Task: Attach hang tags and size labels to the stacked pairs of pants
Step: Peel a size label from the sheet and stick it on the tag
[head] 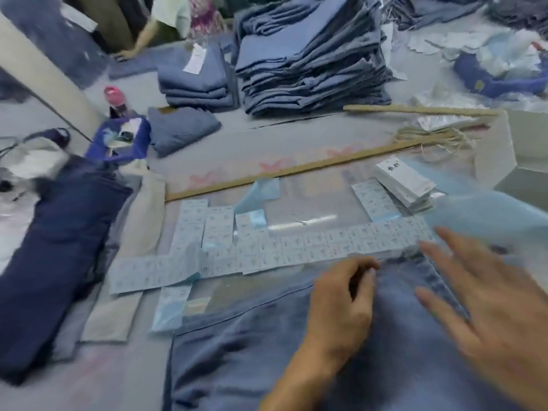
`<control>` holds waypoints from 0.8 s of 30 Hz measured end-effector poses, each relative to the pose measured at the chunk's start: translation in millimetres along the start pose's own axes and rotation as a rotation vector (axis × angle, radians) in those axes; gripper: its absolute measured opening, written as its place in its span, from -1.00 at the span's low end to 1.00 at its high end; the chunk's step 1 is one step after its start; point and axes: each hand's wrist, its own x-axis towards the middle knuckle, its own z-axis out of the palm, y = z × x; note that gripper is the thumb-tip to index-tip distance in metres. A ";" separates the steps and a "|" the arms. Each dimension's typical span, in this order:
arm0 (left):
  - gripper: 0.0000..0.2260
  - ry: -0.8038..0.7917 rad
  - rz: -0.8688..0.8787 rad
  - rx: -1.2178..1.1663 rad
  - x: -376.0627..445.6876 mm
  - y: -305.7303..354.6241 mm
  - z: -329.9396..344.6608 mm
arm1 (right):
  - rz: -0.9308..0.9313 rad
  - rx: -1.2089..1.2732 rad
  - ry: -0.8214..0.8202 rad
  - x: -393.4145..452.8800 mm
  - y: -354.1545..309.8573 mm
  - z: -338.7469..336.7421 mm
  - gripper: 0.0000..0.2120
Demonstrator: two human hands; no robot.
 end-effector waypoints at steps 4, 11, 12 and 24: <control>-0.88 0.235 -0.150 0.076 6.8 -42.7 -77.0 | -0.010 -0.229 -0.280 16.6 7.9 38.3 -0.15; -0.80 0.511 -0.397 0.252 3.8 -129.6 -223.7 | -0.088 -0.006 -0.077 119.1 -33.9 33.9 -0.44; -0.80 0.527 -0.402 0.275 6.0 -135.4 -239.7 | -0.159 -0.006 -0.017 142.1 -52.3 31.9 -0.63; -0.76 0.315 -0.437 0.621 98.8 -231.1 -323.9 | -0.287 0.431 -0.503 337.1 -275.6 208.1 -0.82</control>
